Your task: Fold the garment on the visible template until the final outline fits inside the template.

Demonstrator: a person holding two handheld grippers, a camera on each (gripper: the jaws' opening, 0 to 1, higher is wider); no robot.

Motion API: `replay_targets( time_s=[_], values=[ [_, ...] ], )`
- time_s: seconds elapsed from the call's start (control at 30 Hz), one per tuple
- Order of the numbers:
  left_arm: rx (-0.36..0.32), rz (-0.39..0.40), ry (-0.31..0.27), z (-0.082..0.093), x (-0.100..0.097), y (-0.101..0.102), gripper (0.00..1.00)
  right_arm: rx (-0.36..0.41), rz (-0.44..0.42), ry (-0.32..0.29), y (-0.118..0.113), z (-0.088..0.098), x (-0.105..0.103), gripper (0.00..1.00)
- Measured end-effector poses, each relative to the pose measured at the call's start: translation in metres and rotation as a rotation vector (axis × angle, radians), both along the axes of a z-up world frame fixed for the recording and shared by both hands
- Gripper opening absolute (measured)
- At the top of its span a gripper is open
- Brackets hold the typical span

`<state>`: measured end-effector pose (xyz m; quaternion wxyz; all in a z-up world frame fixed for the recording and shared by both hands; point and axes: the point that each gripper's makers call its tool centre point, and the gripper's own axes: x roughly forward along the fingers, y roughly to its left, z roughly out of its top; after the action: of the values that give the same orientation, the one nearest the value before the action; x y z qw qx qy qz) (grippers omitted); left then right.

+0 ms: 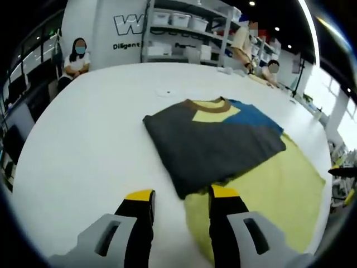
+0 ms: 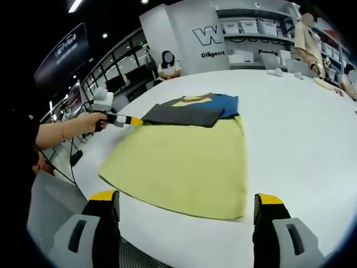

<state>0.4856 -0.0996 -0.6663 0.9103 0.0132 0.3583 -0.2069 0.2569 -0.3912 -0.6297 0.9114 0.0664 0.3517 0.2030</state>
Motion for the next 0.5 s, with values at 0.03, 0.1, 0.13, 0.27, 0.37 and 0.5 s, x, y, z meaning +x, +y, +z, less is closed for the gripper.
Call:
replay_targets(
  time_s=[0.03, 0.1, 0.13, 0.27, 0.37, 0.5],
  values=[
    [0.002, -0.004, -0.001, 0.0001, -0.0007, -0.0003, 0.25, -0.002, -0.001, 0.001, -0.0001, -0.0007, -0.0002, 0.98],
    [0.035, -0.039, -0.016, -0.0016, -0.0032, -0.0007, 0.20, -0.001, -0.003, 0.001, 0.0002, -0.0014, -0.0005, 0.97],
    [0.047, -0.049, -0.024, -0.0015, -0.0035, -0.0004, 0.18, 0.001, -0.003, 0.001, 0.0006, -0.0017, -0.0007, 0.97],
    [0.030, -0.075, -0.024, -0.0022, -0.0052, -0.0059, 0.07, 0.023, -0.028, -0.013, 0.0001, 0.0002, 0.0027, 0.99],
    [0.079, -0.082, -0.042, -0.0039, -0.0043, -0.0028, 0.05, 0.020, -0.033, -0.017, -0.0021, 0.0014, 0.0035, 0.98],
    [0.080, -0.084, -0.044, -0.0049, -0.0054, -0.0030, 0.00, 0.008, -0.031, -0.014, -0.0048, 0.0005, 0.0018, 0.98]
  ],
)
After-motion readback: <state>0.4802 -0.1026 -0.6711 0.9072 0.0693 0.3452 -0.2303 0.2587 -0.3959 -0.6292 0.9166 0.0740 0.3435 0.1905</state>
